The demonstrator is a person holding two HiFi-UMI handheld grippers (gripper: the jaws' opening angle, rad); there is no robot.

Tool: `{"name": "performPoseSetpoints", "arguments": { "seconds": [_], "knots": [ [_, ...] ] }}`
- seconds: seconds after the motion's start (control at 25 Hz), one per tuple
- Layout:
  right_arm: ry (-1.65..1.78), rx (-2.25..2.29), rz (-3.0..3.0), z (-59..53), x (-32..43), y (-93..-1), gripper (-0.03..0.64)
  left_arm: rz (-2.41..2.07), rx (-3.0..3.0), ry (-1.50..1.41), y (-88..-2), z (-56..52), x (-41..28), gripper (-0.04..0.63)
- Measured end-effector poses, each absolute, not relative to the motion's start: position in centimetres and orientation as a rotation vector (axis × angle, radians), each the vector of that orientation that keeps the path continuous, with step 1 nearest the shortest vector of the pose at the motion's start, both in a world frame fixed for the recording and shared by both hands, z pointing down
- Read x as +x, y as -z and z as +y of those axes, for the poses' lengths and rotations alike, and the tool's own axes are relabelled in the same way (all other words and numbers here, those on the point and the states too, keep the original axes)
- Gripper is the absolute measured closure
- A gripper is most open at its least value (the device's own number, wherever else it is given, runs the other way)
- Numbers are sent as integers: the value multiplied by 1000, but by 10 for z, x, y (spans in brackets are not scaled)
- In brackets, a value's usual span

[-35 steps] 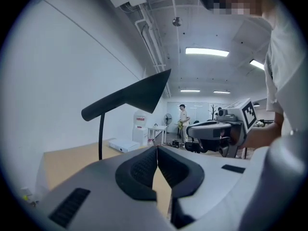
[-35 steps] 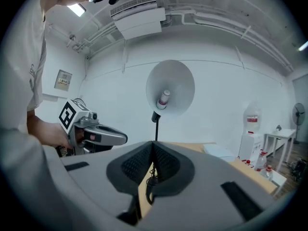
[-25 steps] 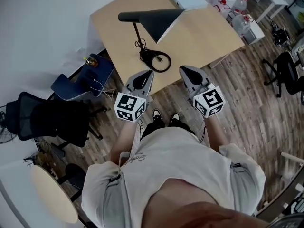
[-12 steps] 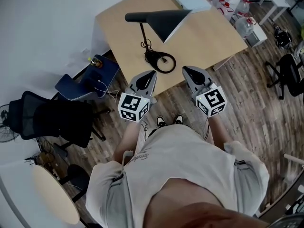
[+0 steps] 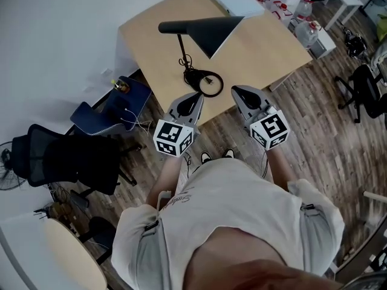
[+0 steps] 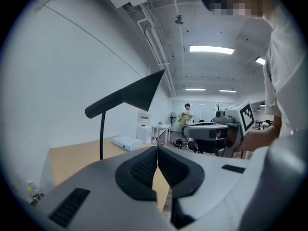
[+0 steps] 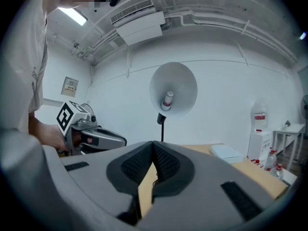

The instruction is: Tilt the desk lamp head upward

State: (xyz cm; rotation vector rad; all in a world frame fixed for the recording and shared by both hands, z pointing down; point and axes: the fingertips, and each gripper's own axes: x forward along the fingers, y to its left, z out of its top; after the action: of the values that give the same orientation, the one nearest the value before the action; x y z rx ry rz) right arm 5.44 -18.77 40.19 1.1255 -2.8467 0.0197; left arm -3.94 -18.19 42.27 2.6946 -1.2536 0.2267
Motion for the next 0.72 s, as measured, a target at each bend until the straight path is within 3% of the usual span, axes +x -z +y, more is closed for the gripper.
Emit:
{"name": "performPoseSetpoints", "arguments": {
  "seconds": [0.72],
  "knots": [
    [2,1086,-2851,-169,42,-395,621,-1186,2778,-201,-403,-168,-28,580]
  ]
}}
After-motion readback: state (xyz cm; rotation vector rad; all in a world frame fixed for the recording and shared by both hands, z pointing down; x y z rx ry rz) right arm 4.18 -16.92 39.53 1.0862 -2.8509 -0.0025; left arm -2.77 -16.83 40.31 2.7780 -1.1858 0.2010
